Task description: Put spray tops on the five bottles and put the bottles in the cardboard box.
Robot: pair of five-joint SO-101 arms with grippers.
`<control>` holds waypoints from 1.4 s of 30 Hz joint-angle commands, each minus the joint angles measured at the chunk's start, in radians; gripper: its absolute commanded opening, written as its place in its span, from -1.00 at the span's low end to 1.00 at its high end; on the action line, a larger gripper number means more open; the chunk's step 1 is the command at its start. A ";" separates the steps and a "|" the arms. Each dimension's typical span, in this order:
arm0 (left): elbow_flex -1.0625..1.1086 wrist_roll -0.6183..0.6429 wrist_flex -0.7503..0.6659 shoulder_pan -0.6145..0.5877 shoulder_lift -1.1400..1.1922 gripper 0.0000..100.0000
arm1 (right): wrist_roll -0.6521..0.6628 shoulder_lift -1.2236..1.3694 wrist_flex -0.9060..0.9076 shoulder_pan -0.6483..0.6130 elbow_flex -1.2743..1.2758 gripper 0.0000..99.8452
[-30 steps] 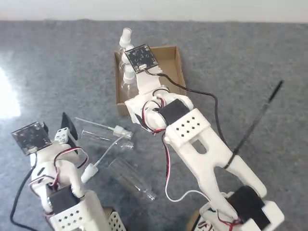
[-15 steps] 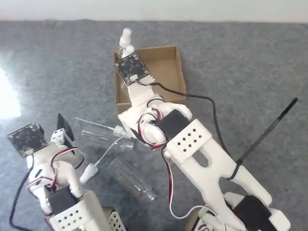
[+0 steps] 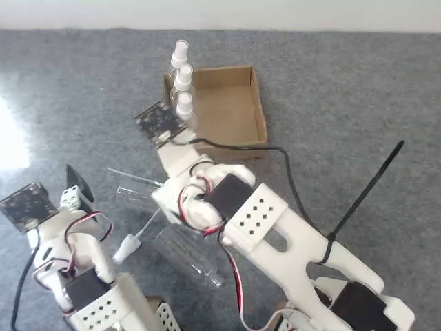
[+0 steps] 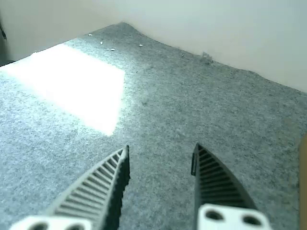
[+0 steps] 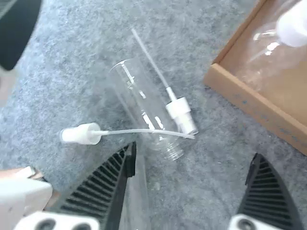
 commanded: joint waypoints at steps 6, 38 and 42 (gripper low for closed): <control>-0.001 0.011 -0.032 -0.011 -0.011 -0.60 | 0.031 -0.047 0.002 -0.050 -0.032 -0.36; -0.001 0.138 -0.089 -0.264 -0.011 -0.60 | 0.400 0.351 -0.278 -0.101 -0.060 -0.36; -0.001 0.138 -0.089 -0.264 -0.011 -0.60 | 0.402 0.430 -0.278 -0.099 -0.107 -0.36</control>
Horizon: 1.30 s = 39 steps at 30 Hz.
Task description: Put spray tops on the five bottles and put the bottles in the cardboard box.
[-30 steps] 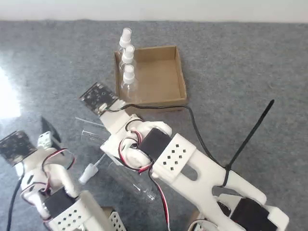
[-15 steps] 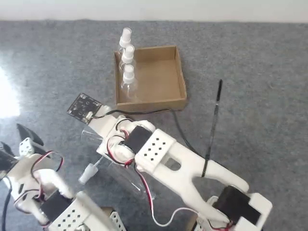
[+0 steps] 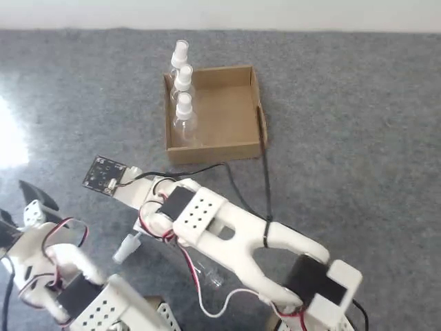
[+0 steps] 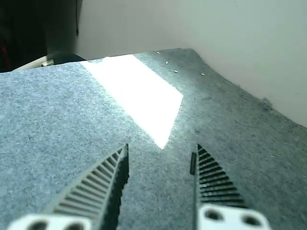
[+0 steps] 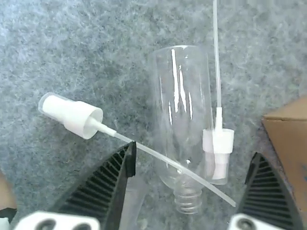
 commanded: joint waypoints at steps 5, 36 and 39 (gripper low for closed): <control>-0.001 0.012 -0.028 -0.005 -0.011 -0.60 | 0.061 0.101 -0.018 0.019 -0.132 -0.36; -0.001 0.012 -0.028 0.000 -0.011 -0.60 | 0.071 0.027 0.159 0.074 -0.193 -0.67; -0.001 0.012 -0.028 0.000 -0.011 -0.60 | 0.071 0.038 0.111 0.073 -0.193 -0.67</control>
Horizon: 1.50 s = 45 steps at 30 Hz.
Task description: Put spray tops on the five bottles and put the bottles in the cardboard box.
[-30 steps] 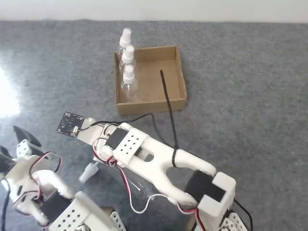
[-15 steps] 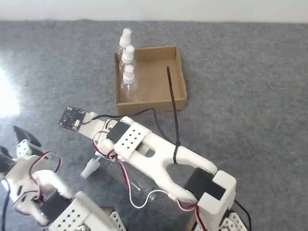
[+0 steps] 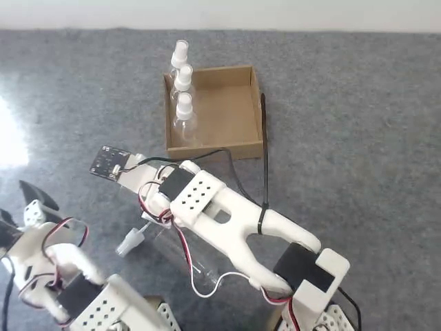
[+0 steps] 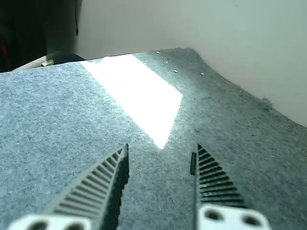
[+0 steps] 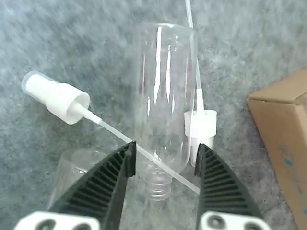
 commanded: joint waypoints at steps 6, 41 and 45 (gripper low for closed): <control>-0.001 0.012 -0.028 0.002 -0.011 -0.60 | 0.006 -0.021 -0.122 -0.012 -0.044 -0.67; 0.001 0.009 -0.026 0.002 -0.011 -0.60 | 0.009 0.059 0.087 0.015 -0.199 -0.88; 0.001 0.009 -0.026 0.002 -0.011 -0.60 | 0.006 -0.021 0.128 0.038 -0.198 -0.88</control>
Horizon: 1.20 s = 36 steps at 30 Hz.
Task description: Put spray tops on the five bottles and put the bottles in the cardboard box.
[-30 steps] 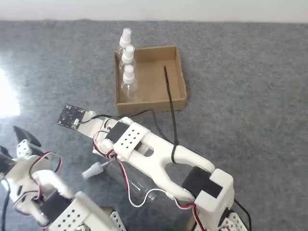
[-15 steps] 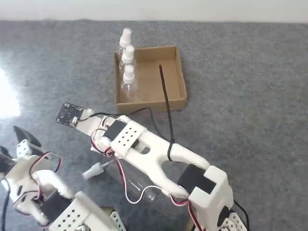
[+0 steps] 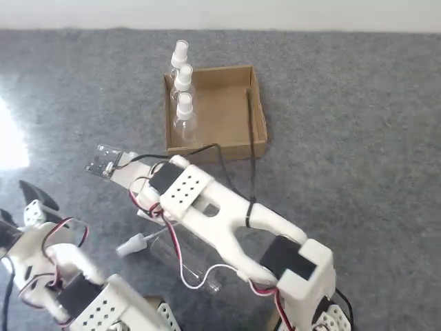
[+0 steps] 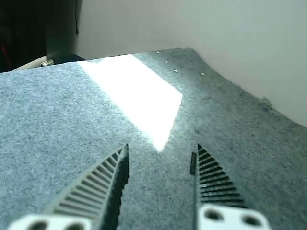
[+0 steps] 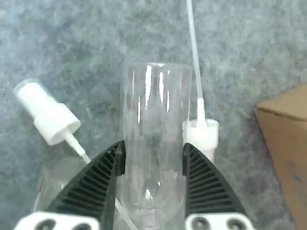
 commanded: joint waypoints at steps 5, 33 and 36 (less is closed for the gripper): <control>0.001 0.009 -0.026 0.002 -0.011 -0.60 | -0.064 -0.234 0.097 0.064 -0.046 -0.88; 0.001 0.011 -0.026 0.005 -0.011 -0.60 | -0.153 -0.679 0.489 0.412 -0.041 -0.88; 0.008 0.009 -0.029 0.026 -0.011 -0.60 | -0.153 -0.707 0.521 0.489 -0.041 -0.88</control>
